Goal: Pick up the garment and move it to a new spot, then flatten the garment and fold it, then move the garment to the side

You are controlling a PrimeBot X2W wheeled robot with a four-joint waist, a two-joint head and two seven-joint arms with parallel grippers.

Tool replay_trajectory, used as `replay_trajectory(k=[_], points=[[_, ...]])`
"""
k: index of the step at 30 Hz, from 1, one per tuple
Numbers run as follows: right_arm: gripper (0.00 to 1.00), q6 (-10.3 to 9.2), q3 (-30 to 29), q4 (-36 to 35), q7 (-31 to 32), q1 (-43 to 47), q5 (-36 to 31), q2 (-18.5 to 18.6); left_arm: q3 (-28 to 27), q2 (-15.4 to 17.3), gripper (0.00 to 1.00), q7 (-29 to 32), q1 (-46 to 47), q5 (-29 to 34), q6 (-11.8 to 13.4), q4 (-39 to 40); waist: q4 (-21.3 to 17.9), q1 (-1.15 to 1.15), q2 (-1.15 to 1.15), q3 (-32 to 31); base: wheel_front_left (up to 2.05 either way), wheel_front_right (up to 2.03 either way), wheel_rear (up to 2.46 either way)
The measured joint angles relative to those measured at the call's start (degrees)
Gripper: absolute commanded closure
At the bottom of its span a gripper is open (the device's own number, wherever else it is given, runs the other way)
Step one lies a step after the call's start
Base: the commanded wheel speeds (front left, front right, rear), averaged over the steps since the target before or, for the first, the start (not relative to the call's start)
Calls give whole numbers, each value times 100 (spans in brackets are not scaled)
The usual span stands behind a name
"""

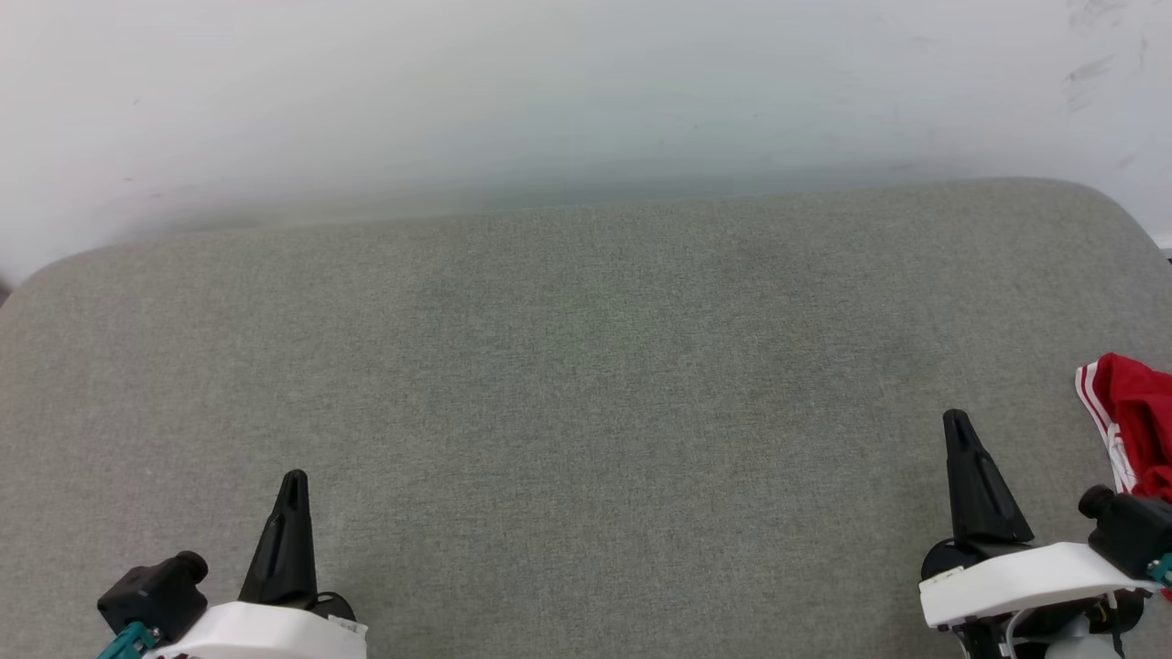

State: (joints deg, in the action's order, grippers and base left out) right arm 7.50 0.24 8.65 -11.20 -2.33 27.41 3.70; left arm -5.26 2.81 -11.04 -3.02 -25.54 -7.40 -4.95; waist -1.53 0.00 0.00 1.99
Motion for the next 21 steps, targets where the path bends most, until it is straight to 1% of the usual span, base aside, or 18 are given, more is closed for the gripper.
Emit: replay_trajectory(k=[21], points=[[100,0,-123,146,427,-62,1861,13,7,22,100,458,234,-1892,1,-256,29,0,0,-35,0,0,0]])
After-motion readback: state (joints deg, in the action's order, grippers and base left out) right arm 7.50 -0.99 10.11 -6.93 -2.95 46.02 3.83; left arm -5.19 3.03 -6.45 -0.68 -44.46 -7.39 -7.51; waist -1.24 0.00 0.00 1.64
